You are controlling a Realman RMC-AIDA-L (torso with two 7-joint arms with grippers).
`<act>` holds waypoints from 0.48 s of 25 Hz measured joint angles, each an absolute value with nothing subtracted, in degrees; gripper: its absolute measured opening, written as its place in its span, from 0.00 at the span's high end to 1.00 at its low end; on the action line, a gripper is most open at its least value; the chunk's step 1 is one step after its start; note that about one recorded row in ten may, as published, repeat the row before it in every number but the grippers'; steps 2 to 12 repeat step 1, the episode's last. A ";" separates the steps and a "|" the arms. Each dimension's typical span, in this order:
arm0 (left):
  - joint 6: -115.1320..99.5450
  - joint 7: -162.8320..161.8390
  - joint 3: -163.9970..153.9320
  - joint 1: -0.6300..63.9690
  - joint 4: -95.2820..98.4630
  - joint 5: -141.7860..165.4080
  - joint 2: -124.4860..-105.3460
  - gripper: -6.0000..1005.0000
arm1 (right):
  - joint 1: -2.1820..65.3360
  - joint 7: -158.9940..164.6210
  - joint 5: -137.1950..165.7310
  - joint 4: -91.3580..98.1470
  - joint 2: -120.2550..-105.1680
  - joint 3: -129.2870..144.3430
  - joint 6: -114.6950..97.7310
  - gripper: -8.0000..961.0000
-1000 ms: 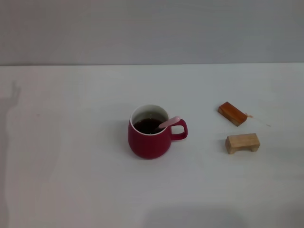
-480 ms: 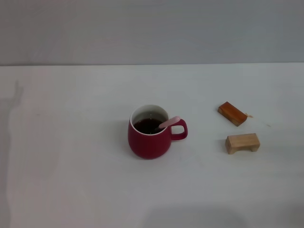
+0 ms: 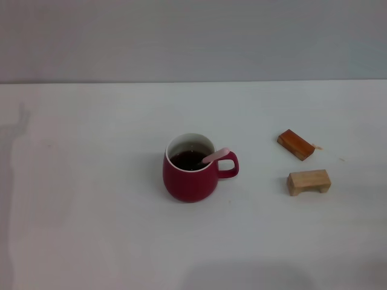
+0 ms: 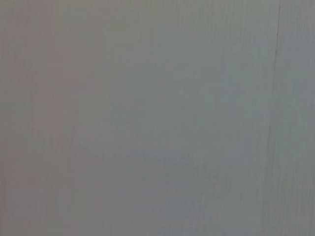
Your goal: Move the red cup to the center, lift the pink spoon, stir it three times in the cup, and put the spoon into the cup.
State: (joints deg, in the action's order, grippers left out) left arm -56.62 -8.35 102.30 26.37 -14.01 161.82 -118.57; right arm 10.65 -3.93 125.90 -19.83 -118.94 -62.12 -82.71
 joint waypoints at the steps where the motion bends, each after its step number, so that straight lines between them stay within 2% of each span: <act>1: -56.62 -8.35 102.30 26.38 -14.02 161.82 -118.57 0.16 | 10.67 -3.93 125.90 -19.91 -118.96 -62.09 -82.71 0.41; 12: -56.62 -8.35 102.30 26.38 -14.02 161.82 -118.57 0.16 | 10.67 -3.93 125.90 -19.91 -118.96 -62.09 -82.71 0.41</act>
